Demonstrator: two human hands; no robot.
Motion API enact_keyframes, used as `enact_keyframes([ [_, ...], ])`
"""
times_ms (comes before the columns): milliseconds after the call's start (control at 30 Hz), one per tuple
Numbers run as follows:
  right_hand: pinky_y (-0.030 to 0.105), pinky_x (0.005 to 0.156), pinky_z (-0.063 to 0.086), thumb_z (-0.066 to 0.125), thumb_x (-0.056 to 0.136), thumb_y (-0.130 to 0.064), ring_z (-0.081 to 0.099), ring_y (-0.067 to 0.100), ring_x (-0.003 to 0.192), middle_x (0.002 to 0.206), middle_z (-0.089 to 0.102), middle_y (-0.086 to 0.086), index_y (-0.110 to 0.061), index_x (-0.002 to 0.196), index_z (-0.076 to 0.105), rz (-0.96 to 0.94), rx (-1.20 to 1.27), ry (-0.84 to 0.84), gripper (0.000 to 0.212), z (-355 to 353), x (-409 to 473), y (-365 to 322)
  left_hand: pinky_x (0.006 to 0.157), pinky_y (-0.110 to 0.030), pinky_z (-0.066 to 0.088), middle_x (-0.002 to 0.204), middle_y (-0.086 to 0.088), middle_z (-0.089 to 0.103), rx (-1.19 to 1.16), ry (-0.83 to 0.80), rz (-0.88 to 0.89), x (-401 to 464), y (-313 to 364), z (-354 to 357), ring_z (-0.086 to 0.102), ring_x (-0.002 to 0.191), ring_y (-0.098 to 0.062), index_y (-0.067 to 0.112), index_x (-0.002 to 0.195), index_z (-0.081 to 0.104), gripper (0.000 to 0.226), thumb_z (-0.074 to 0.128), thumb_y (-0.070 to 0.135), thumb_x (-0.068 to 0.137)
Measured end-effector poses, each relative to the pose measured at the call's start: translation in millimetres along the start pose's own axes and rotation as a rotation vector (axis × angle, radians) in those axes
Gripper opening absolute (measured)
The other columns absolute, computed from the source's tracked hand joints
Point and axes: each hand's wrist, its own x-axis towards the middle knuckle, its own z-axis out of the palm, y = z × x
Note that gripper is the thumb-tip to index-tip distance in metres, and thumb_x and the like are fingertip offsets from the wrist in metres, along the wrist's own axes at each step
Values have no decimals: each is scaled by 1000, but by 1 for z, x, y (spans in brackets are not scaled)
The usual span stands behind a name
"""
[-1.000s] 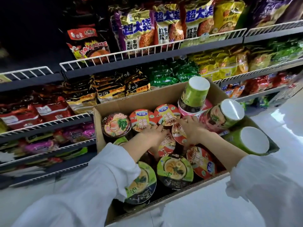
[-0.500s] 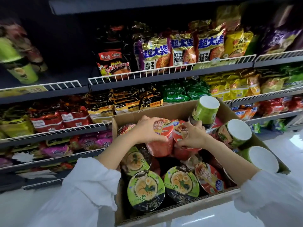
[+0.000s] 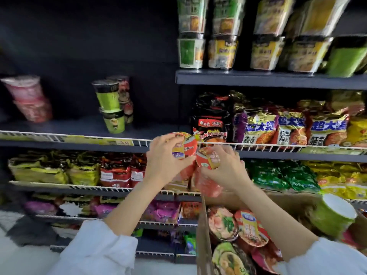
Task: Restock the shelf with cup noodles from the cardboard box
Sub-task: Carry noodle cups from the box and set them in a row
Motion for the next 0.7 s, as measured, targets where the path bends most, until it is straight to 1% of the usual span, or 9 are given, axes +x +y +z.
enact_keyframes([
  [100,51,104,32,62,72,-51,33,28,128,138,35,-3,-32,122,47,-73,2,45,55,26,46,-53,106,-44,37,129,5,52,24,59,9,36,-51,-33,43,125,-22,25,124,61,85,46,76,57],
  [233,51,103,34,62,71,-53,35,28,128,138,37,-3,-33,122,48,-79,33,107,57,50,108,-110,107,-40,35,129,3,54,39,99,72,88,-109,-72,46,123,-21,23,122,63,83,46,74,58],
  [267,51,103,34,64,71,-54,36,28,127,137,38,-3,-34,121,49,-70,53,115,56,55,123,-120,107,-38,34,128,3,55,45,110,87,100,-120,-79,46,122,-20,23,121,63,80,50,72,59],
  [333,52,101,37,66,69,-55,40,28,124,135,40,-1,-35,117,51,-40,100,136,54,64,153,-136,103,-38,33,131,5,51,43,99,55,122,-137,-88,42,125,-20,25,123,61,70,64,65,66],
  [400,52,100,38,67,68,-57,41,29,123,135,41,0,-35,117,52,-14,89,159,55,72,181,-145,101,-39,33,133,8,48,43,79,21,143,-151,-88,37,127,-20,27,125,59,64,69,58,70],
  [500,51,100,39,66,67,-61,42,30,122,134,42,2,-33,119,52,16,38,158,61,85,227,-149,101,-37,34,131,8,48,52,79,39,181,-169,-79,39,125,-22,29,125,58,65,68,60,70],
  [633,50,96,44,63,61,-68,48,31,115,125,47,5,-30,113,56,76,80,123,65,98,297,-134,99,-42,38,131,8,47,72,54,16,229,-188,-58,37,125,-25,29,126,57,66,66,62,70],
  [700,49,98,43,65,65,-65,47,32,117,124,47,7,-28,114,57,92,68,123,62,106,332,-125,99,-44,39,131,8,46,81,35,7,250,-197,-46,36,126,-26,30,126,57,66,67,62,70],
])
